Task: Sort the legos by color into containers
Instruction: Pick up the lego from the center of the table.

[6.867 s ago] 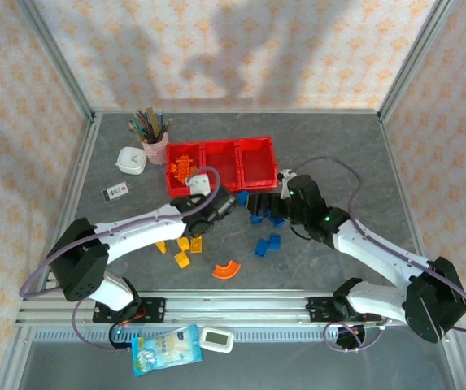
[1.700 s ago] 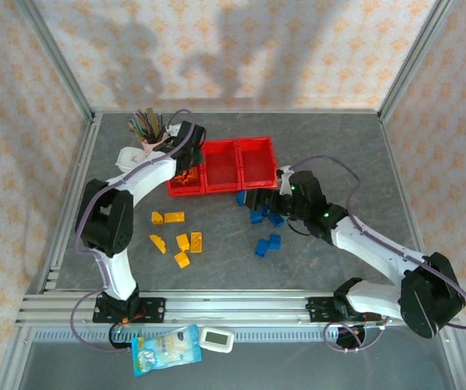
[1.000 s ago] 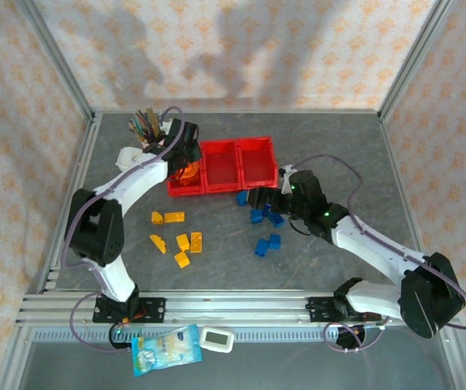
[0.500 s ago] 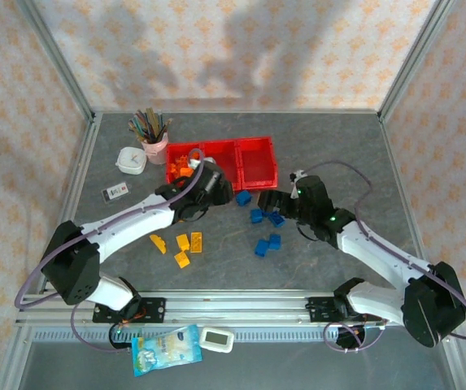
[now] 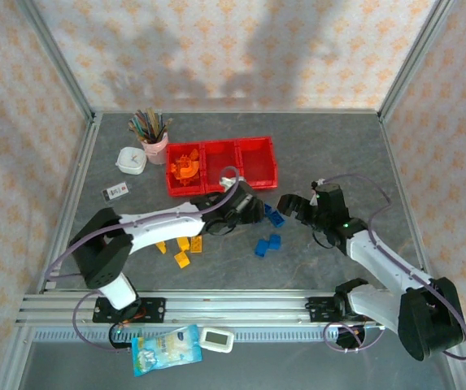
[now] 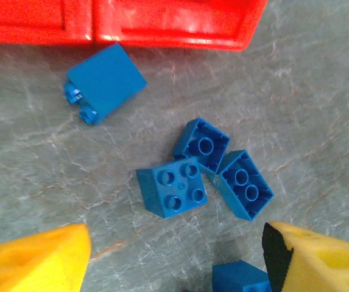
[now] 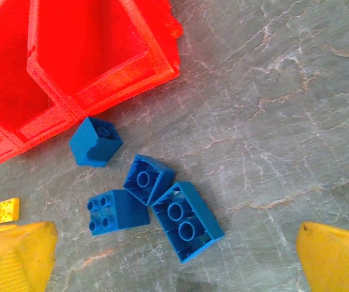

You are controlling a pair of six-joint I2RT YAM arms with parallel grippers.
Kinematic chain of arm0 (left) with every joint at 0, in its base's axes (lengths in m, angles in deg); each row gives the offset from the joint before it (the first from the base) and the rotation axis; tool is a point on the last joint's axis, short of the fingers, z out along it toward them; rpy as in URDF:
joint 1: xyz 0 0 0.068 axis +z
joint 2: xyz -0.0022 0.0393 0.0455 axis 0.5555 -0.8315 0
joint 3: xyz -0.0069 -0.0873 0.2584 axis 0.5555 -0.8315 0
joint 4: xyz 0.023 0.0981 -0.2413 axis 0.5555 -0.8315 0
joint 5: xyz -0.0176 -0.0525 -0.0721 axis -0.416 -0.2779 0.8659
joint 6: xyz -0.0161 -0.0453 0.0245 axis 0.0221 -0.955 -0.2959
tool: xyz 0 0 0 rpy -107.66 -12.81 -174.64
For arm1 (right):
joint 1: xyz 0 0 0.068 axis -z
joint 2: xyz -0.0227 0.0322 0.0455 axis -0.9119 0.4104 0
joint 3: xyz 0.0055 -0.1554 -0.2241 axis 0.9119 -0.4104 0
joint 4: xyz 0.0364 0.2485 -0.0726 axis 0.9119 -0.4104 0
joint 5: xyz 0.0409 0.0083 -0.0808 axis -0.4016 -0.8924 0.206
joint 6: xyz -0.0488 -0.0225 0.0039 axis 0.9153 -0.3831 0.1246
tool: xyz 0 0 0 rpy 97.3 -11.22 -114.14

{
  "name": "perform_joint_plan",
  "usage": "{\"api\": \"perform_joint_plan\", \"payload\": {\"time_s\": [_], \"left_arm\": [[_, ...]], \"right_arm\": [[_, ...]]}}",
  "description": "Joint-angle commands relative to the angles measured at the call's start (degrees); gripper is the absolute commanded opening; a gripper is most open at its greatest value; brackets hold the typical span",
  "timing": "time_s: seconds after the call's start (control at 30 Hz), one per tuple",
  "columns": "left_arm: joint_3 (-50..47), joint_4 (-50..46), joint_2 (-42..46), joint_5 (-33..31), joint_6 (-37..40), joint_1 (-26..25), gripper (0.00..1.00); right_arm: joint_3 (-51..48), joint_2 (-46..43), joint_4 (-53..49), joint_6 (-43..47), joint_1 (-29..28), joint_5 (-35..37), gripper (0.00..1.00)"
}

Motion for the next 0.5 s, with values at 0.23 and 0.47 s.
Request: {"api": "perform_joint_plan", "payload": {"time_s": [0.23, 0.47], "left_arm": [[10.55, -2.64, -11.96, -1.43, 1.41, -0.8, 0.81], [13.69, -5.4, -17.69, -6.72, 1.32, -0.84, 0.78]], "right_arm": [[-1.76, -0.94, 2.41, 1.01, 2.3, -2.53, 1.0], [-2.26, -0.57, 2.83, 1.54, 2.56, -3.31, 1.0]]}}
